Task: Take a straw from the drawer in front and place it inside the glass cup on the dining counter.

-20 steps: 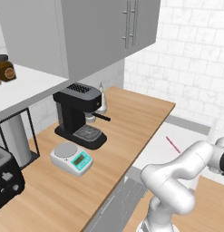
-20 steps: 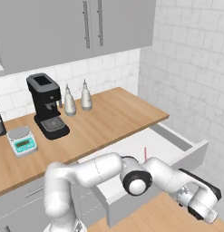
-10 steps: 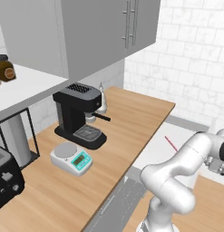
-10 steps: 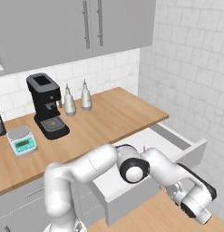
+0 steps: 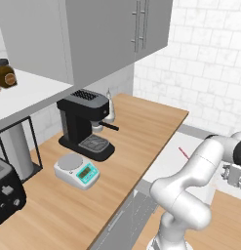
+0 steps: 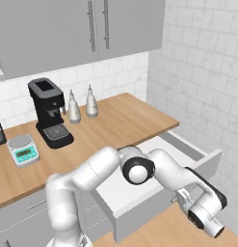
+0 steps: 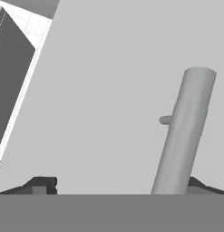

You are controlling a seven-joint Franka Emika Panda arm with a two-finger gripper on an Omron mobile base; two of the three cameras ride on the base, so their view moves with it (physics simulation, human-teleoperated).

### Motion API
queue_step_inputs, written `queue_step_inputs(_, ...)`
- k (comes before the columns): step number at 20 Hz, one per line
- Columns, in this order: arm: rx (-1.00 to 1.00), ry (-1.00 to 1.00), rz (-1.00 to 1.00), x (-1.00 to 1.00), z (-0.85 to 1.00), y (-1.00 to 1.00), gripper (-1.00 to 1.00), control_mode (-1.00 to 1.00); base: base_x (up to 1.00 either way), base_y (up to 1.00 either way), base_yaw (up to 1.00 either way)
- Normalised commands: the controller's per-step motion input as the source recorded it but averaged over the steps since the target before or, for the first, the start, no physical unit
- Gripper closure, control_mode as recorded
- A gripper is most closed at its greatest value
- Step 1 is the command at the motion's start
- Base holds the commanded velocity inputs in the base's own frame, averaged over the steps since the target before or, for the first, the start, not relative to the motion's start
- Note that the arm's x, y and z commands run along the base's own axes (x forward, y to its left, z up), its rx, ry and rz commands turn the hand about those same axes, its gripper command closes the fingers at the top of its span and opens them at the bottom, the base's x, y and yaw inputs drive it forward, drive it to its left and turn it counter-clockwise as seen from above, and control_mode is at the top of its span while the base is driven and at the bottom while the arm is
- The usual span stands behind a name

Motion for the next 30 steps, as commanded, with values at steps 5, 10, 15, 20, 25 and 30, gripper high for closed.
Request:
queue_step_inputs(5, -0.05, 0.18, 0.00, -0.17, 0.03, -0.27, -1.00, -1.00, 0.00, 0.00, 0.00)
queue_step_inputs(10, -0.05, 0.31, -0.04, -0.04, -0.03, -0.44, -1.00, -1.00, 0.00, 0.00, 0.00)
queue_step_inputs(15, -0.01, 0.16, -0.04, -0.43, 0.02, -0.28, -1.00, -1.00, 0.00, 0.00, 0.00)
queue_step_inputs(20, -0.03, 0.14, -0.04, -0.51, 0.53, 0.09, -1.00, -1.00, 0.00, 0.00, 0.00)
queue_step_inputs(25, -0.10, 0.19, -0.05, -0.25, 0.95, 0.44, -1.00, -1.00, 0.00, 0.00, 0.00)
queue_step_inputs(30, -0.18, 0.10, -0.02, 0.00, 0.56, 0.94, -1.00, -1.00, 0.00, 0.00, 0.00)
